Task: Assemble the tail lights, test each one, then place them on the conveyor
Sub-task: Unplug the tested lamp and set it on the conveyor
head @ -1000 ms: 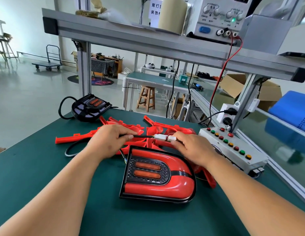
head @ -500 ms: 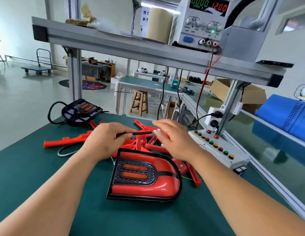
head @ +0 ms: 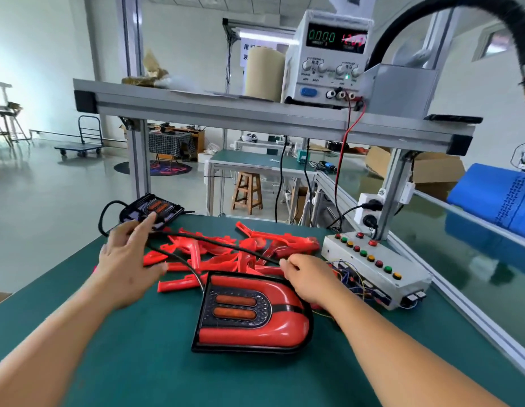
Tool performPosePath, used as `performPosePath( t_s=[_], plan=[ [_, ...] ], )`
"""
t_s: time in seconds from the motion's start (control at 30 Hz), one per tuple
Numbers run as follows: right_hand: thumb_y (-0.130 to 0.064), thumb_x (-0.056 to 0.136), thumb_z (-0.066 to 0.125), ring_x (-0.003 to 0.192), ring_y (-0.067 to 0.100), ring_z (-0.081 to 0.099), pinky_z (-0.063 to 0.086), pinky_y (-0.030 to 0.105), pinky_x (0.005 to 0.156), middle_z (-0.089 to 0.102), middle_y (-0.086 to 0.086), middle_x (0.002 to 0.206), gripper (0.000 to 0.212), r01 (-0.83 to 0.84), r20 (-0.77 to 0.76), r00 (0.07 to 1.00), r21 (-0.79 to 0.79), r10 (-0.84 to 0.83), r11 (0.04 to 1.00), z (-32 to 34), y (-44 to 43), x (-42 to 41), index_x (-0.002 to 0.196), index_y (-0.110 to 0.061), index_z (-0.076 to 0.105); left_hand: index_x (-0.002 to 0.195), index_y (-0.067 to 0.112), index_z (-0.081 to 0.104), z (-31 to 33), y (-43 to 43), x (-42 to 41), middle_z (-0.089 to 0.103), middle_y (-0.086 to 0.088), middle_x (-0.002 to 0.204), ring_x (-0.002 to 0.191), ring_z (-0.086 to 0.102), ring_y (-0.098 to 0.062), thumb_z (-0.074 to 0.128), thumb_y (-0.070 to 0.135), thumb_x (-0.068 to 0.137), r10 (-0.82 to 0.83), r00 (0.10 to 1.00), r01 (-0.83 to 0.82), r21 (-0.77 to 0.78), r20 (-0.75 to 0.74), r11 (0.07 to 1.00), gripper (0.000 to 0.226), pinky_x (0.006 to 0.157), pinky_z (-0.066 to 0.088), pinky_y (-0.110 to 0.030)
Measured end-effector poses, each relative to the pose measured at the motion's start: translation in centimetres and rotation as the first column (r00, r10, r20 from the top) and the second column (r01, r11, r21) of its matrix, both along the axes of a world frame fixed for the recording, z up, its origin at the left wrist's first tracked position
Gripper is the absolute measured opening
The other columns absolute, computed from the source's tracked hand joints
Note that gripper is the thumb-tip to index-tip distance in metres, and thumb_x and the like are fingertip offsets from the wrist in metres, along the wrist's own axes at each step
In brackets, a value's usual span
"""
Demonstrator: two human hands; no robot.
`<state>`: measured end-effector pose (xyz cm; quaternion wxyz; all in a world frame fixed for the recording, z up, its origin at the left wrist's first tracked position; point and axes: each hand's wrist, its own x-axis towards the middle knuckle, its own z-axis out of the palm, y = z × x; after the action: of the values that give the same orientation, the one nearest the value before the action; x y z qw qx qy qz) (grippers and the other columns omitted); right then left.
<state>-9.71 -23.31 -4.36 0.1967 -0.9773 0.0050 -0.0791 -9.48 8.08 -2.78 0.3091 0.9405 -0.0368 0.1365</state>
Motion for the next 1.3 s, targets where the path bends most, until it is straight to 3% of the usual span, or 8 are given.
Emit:
performPosePath(
  t_s=[0.13, 0.23, 0.4, 0.63, 0.83, 1.0, 1.13, 1.3],
  plan=[
    [-0.041, 0.101, 0.038, 0.078, 0.022, 0.056, 0.042, 0.035, 0.066, 0.059, -0.005, 0.074, 0.038, 0.031, 0.113, 0.993, 0.037, -0.035, 0.999, -0.3, 0.5, -0.5, 0.075, -0.019, 0.054, 0.142, 0.034, 0.031, -2.7, -3.7, -6.6, 0.055, -0.001, 0.115, 0.088, 0.063, -0.017, 0.066, 0.036, 0.087, -0.062, 0.975, -0.040, -0.445, -0.212, 0.895, 0.065, 0.063, 0.050, -0.031],
    [-0.040, 0.102, 0.035, 0.078, 0.023, 0.054, 0.041, 0.034, 0.064, 0.060, -0.002, 0.079, 0.038, 0.046, 0.107, 0.993, -0.004, -0.046, 0.999, -0.5, 0.7, -0.8, 0.080, -0.017, 0.056, 0.142, 0.018, 0.039, -3.5, -6.0, -7.7, 0.062, -0.008, 0.115, 0.089, 0.064, -0.023, 0.061, 0.035, 0.092, -0.282, 0.851, -0.101, -0.665, -0.443, 0.740, 0.057, 0.070, 0.054, -0.036],
    [-0.042, 0.103, 0.033, 0.073, 0.020, 0.050, 0.034, 0.033, 0.060, 0.051, -0.006, 0.069, 0.041, 0.080, 0.135, 0.987, 0.028, -0.083, 0.996, -0.8, 0.7, -0.9, 0.068, -0.024, 0.042, 0.117, 0.015, 0.064, -2.4, -6.1, -7.0, 0.073, -0.007, 0.107, 0.099, 0.066, -0.025, 0.061, 0.016, 0.092, -0.463, 0.779, -0.083, -0.802, -0.422, 0.592, 0.025, 0.080, 0.053, -0.035],
    [-0.039, 0.104, 0.034, 0.079, 0.029, 0.051, 0.031, 0.036, 0.064, 0.054, -0.001, 0.074, 0.041, 0.088, 0.124, 0.987, 0.111, -0.102, 0.990, -1.6, 1.5, -1.4, 0.067, -0.021, 0.039, 0.088, 0.002, 0.068, -1.5, -9.5, -5.7, 0.074, -0.004, 0.076, 0.070, 0.068, -0.011, 0.059, 0.000, 0.090, -0.246, 0.959, -0.136, -0.990, -0.139, 0.027, 0.010, 0.075, 0.056, -0.027],
    [-0.037, 0.104, 0.033, 0.089, 0.031, 0.059, 0.033, 0.036, 0.066, 0.063, 0.003, 0.085, 0.032, 0.042, 0.225, 0.969, 0.267, -0.104, 0.963, -3.2, 2.5, -2.8, 0.079, -0.022, 0.046, 0.135, 0.043, 0.039, -3.5, -12.4, -6.5, 0.072, 0.004, 0.113, 0.092, 0.072, -0.020, 0.067, 0.008, 0.082, -0.335, 0.942, -0.024, -1.000, -0.020, -0.008, 0.070, 0.075, 0.057, -0.048],
    [-0.038, 0.103, 0.036, 0.070, 0.017, 0.057, 0.047, 0.037, 0.067, 0.057, -0.007, 0.069, 0.036, 0.054, 0.339, 0.924, 0.343, -0.177, 0.938, 0.0, 1.5, -4.0, 0.079, -0.019, 0.055, 0.125, 0.013, 0.054, -3.0, -11.9, -5.3, 0.075, -0.011, 0.101, 0.081, 0.073, -0.026, 0.064, 0.010, 0.089, -0.360, 0.924, -0.119, -0.992, -0.127, 0.045, 0.037, 0.068, 0.058, -0.041],
    [-0.051, 0.098, 0.038, 0.056, 0.010, 0.051, 0.039, 0.024, 0.060, 0.054, -0.006, 0.057, 0.047, -0.275, 0.523, 0.850, 0.343, 0.060, 0.898, 3.3, 2.8, -6.5, 0.074, -0.018, 0.062, 0.126, 0.010, 0.056, -1.6, -11.8, -4.1, 0.072, -0.016, 0.106, 0.090, 0.070, -0.031, 0.057, 0.012, 0.094, -0.389, 0.906, -0.188, -0.982, -0.165, -0.021, 0.032, 0.076, 0.056, -0.044],
    [-0.059, 0.087, 0.044, 0.052, 0.017, 0.039, 0.034, 0.025, 0.054, 0.042, 0.008, 0.056, 0.058, -0.351, 0.368, 0.887, 0.143, 0.280, 0.925, 2.2, 2.1, -8.2, 0.056, -0.010, 0.040, 0.113, 0.006, 0.065, 0.3, -10.6, -1.9, 0.067, -0.019, 0.118, 0.096, 0.066, -0.030, 0.053, 0.027, 0.097, -0.442, 0.880, -0.257, -0.958, -0.176, -0.130, 0.029, 0.080, 0.051, -0.047]
  ],
)
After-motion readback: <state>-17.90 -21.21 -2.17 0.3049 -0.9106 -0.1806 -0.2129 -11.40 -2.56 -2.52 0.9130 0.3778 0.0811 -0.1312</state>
